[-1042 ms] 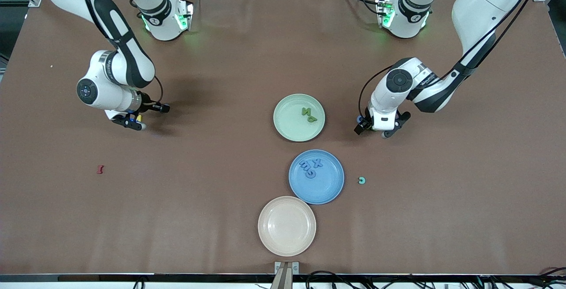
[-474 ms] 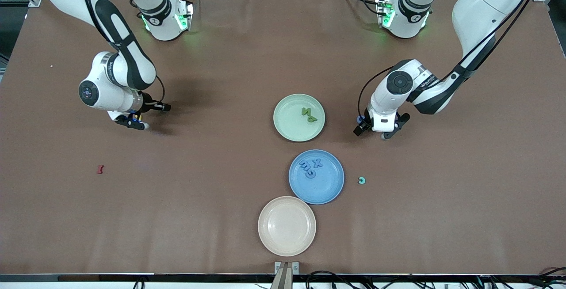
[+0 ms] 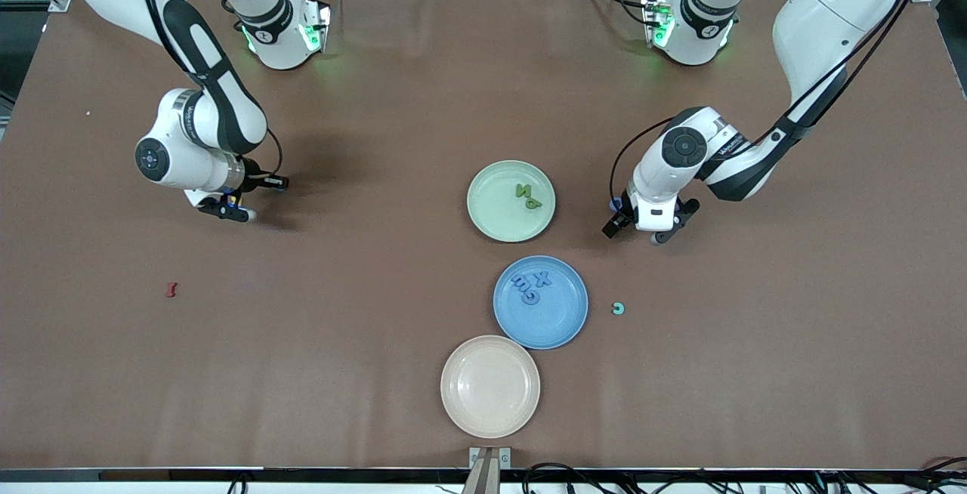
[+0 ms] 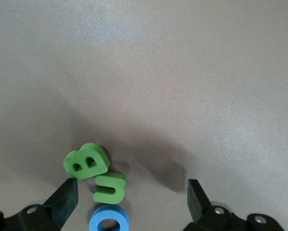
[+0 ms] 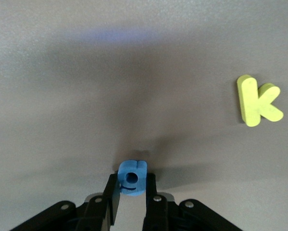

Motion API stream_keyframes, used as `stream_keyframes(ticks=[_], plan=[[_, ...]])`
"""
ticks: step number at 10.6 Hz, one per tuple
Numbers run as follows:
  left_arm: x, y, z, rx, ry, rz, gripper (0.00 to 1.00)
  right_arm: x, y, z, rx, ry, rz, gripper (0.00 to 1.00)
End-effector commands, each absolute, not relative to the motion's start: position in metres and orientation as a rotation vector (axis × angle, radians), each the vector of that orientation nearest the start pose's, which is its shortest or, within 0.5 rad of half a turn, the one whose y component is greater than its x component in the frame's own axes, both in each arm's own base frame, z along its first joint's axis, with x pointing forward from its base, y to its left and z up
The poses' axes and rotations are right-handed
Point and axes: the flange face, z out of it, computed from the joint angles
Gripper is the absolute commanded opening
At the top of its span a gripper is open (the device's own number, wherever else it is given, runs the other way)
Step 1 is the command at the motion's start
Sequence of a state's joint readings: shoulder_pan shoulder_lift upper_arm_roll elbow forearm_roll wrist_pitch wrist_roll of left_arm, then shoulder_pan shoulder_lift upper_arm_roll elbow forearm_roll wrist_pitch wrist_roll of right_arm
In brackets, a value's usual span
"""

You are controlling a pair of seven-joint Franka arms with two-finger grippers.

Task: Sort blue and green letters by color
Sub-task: 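Lower the right gripper onto the blue g while the left gripper hovers, then carry the g to the blue plate while the left gripper grasps green u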

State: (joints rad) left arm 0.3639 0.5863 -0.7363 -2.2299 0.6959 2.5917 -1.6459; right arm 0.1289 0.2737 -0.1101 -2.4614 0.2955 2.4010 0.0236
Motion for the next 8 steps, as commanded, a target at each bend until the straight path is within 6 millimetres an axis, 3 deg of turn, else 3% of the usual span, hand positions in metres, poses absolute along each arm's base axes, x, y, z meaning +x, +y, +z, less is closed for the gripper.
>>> stream_keyframes(ticks=[1,2,4,5,6,8], plan=[[0.488,-0.225,0.167,-2.967,-1.16,0.018,1.0,0.455,0.012,0.175,-2.932,0.309,0.459,0.0],[0.487,-0.224,0.166,-2.965,-1.159,0.021,1.0,0.467,0.015,0.183,-2.927,0.295,0.446,0.0],[0.487,-0.222,0.167,-2.96,-1.157,0.014,1.0,0.497,0.048,0.208,-2.916,0.24,0.344,0.0],[0.484,-0.222,0.166,-2.957,-1.152,0.02,1.0,0.513,0.076,0.224,-2.883,0.224,0.28,0.0],[0.483,-0.22,0.165,-2.938,-1.147,0.026,1.0,0.524,0.116,0.237,-2.863,0.181,0.226,0.0],[0.488,-0.213,0.164,-2.922,-1.153,0.019,1.0,0.55,0.175,0.247,-2.803,0.257,0.169,0.0]])
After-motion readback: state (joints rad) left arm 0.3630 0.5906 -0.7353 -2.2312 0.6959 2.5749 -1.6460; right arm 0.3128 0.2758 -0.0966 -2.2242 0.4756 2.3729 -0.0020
